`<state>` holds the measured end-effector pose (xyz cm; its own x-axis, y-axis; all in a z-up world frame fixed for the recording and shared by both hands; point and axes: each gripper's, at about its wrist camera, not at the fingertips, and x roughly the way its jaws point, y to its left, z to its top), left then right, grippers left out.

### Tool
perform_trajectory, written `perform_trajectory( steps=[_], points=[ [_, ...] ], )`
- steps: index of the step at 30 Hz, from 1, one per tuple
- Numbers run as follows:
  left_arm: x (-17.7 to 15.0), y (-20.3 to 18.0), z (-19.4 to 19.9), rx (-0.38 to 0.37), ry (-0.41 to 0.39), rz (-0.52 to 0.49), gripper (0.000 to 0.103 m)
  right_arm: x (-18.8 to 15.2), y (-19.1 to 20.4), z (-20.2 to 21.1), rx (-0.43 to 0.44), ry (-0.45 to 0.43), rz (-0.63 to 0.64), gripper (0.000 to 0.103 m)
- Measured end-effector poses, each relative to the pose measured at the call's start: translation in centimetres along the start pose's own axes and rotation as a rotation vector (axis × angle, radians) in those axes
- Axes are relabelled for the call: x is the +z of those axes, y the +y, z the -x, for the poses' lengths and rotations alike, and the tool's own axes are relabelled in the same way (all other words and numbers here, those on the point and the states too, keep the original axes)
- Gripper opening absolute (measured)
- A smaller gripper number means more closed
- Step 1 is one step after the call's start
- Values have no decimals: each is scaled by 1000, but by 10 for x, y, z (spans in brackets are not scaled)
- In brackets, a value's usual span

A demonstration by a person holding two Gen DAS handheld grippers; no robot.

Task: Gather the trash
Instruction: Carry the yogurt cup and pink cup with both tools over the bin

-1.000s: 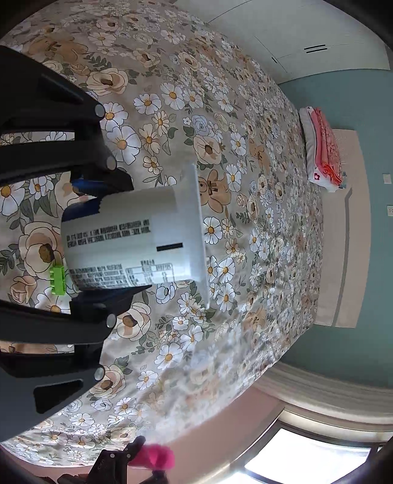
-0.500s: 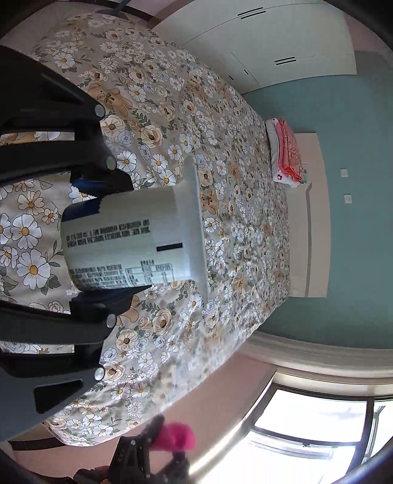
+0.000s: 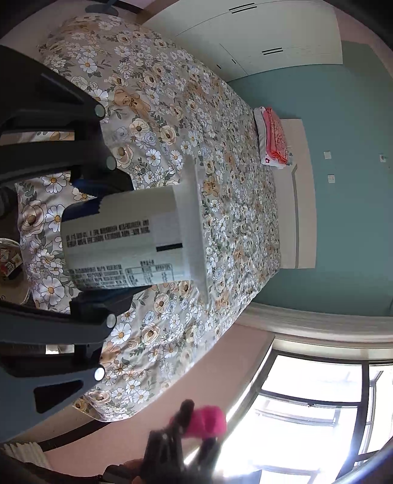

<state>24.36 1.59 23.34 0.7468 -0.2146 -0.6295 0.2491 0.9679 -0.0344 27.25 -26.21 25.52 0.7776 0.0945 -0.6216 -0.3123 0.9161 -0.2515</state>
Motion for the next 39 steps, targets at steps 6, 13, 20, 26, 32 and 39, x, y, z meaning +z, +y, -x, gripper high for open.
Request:
perform_trajectory(
  steps=[6, 13, 20, 26, 32, 39],
  points=[
    [-38, 6, 24, 3, 10, -11, 51, -29, 25, 22, 55, -5, 12, 66],
    [-84, 9, 32, -17, 47, -11, 51, -64, 54, 21, 131, 21, 42, 66],
    [-138, 13, 12, -38, 129, -17, 51, -108, 83, -6, 186, 89, 62, 66],
    [-192, 24, -24, -66, 222, 35, 51, -145, 109, -35, 240, 154, 78, 66],
    [-244, 22, -66, -88, 335, 40, 51, -181, 132, -65, 293, 223, 76, 66],
    [-291, 16, -109, -116, 453, 49, 51, -222, 164, -99, 339, 311, 99, 66]
  ],
)
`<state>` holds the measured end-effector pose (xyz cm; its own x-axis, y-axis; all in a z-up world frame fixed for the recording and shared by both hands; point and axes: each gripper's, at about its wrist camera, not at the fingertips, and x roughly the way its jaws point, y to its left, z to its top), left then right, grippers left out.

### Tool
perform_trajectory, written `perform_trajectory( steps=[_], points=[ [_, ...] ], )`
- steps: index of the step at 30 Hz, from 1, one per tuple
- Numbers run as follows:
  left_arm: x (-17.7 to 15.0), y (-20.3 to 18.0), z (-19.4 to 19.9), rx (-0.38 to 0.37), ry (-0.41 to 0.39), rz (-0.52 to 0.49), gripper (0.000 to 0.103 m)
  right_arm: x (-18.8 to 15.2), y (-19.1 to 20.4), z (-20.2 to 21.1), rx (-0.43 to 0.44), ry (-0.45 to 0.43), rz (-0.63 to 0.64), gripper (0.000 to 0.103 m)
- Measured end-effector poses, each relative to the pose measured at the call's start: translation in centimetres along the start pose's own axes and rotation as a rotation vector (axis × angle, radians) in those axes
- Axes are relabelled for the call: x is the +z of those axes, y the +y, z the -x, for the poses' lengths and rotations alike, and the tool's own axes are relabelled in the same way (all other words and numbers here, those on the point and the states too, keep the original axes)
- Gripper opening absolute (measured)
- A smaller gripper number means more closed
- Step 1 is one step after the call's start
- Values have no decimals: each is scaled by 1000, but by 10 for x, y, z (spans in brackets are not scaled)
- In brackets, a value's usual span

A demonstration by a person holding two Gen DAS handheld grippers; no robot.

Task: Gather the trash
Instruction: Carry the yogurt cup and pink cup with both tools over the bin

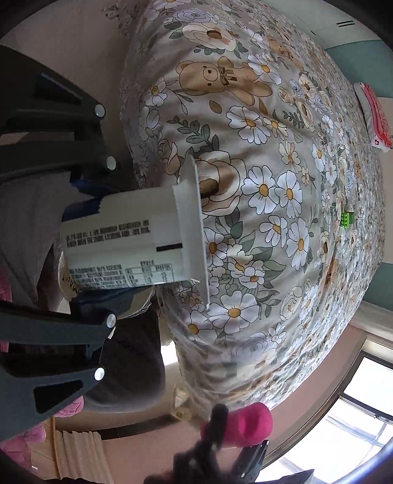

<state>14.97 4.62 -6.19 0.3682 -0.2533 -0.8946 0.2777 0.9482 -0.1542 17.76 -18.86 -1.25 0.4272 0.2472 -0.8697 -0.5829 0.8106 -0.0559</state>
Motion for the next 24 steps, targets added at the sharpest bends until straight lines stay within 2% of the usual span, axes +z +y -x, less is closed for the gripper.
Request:
perform_trajectory(
  steps=[8, 13, 24],
  points=[
    [-27, -2, -63, -8, 127, -5, 51, -35, 30, -61, 63, 100, 21, 66],
    [-44, -5, -98, -31, 200, 4, 51, -57, 41, -95, 59, 148, 23, 66],
    [-73, -10, -162, -58, 330, 17, 51, -102, 77, -174, 129, 311, 35, 66]
  ],
)
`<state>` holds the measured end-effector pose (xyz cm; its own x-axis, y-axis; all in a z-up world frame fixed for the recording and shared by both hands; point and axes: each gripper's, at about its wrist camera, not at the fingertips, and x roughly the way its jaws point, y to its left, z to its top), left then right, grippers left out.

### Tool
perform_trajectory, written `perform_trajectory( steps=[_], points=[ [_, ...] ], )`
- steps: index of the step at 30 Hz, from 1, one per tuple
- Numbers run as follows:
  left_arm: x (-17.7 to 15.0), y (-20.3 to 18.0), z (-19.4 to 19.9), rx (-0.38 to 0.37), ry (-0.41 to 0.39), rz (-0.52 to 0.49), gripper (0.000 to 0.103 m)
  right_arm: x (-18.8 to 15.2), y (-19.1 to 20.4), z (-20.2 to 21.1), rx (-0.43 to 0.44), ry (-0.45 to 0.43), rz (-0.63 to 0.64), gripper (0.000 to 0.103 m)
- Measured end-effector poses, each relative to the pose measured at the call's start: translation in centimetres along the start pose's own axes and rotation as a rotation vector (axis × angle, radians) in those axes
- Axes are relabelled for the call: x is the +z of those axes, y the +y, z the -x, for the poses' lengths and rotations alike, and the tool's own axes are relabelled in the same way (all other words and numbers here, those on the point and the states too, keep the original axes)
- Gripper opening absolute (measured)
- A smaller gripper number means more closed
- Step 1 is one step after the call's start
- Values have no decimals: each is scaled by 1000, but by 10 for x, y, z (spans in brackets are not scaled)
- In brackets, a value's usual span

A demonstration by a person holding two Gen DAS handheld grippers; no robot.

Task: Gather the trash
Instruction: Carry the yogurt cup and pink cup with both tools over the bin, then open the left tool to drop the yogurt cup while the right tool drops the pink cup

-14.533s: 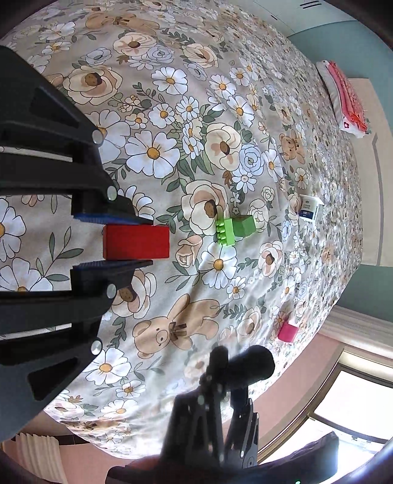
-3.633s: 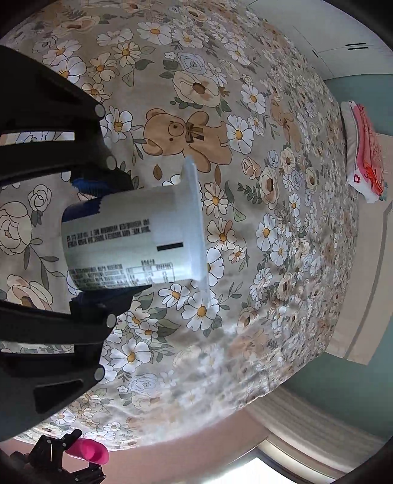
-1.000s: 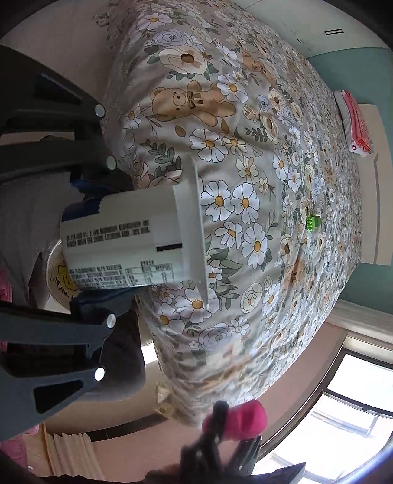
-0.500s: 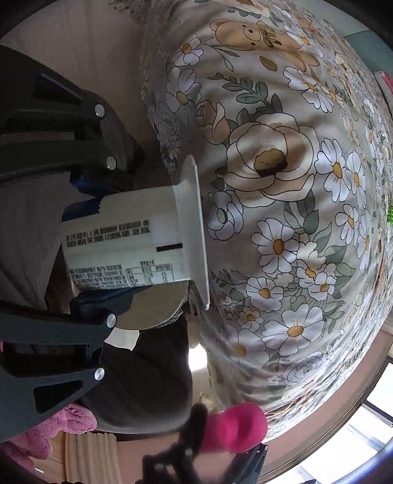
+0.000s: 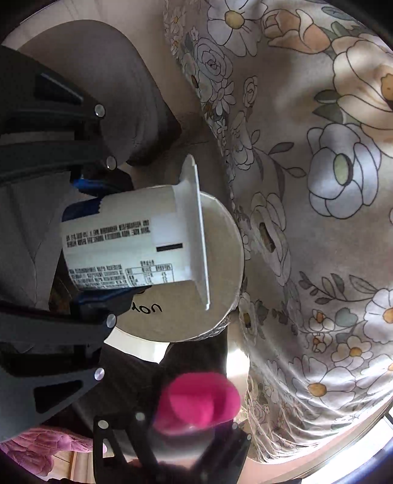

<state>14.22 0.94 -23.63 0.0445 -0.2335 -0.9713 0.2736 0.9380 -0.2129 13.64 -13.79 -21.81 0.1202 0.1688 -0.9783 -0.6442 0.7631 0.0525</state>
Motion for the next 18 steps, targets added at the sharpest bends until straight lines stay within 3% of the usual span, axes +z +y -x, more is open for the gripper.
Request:
perform_trajectory(
  steps=[18],
  points=[
    [11, 9, -86, -67, 149, 78, 51, 2, -4, -115, 71, 199, -125, 67]
  ],
)
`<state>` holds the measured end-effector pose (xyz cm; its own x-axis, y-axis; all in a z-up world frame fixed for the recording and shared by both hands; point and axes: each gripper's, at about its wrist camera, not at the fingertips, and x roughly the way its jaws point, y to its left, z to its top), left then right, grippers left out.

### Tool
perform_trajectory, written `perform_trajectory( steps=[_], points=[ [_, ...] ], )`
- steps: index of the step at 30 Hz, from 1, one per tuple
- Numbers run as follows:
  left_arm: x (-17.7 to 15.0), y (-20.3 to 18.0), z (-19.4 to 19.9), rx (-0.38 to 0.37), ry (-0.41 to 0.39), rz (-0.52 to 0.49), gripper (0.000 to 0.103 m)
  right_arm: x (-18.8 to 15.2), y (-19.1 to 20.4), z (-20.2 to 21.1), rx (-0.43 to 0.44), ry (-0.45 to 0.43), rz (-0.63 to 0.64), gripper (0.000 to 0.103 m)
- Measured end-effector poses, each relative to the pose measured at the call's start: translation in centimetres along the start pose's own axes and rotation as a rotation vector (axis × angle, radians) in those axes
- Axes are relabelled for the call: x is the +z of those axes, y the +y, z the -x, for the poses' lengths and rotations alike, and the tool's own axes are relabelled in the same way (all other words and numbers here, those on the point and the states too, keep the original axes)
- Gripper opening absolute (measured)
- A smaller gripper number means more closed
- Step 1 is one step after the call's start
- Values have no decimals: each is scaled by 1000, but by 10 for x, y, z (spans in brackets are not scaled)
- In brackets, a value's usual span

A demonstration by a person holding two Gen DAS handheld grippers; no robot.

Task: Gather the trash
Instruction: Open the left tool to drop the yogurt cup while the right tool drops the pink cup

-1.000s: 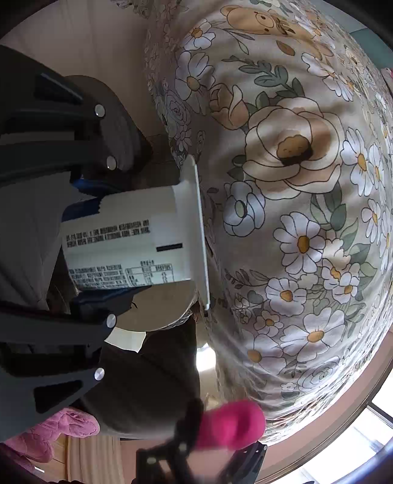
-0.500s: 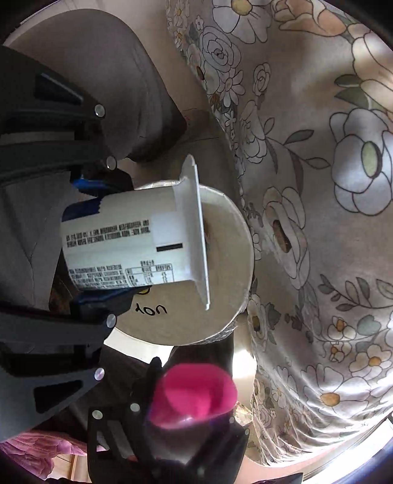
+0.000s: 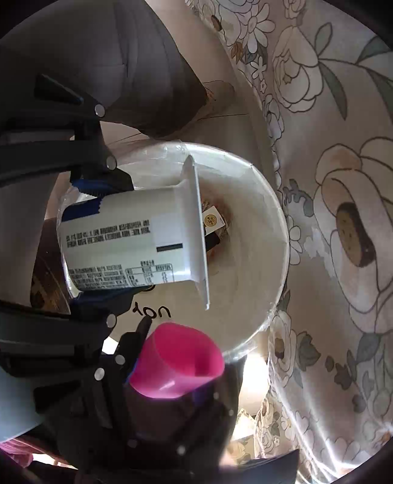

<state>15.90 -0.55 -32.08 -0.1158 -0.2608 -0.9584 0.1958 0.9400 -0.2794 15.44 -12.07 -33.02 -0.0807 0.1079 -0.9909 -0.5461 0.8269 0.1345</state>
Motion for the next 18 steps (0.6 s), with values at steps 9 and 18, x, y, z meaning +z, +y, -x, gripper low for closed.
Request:
perform_trajectory(
  steps=[9, 18],
  points=[
    [15, 9, -43, -63, 85, 83, 51, 2, -3, -41, 44, 94, -92, 67],
    [20, 10, -63, -87, 137, 141, 61, 6, -8, -64, 59, 153, -136, 67]
  ],
)
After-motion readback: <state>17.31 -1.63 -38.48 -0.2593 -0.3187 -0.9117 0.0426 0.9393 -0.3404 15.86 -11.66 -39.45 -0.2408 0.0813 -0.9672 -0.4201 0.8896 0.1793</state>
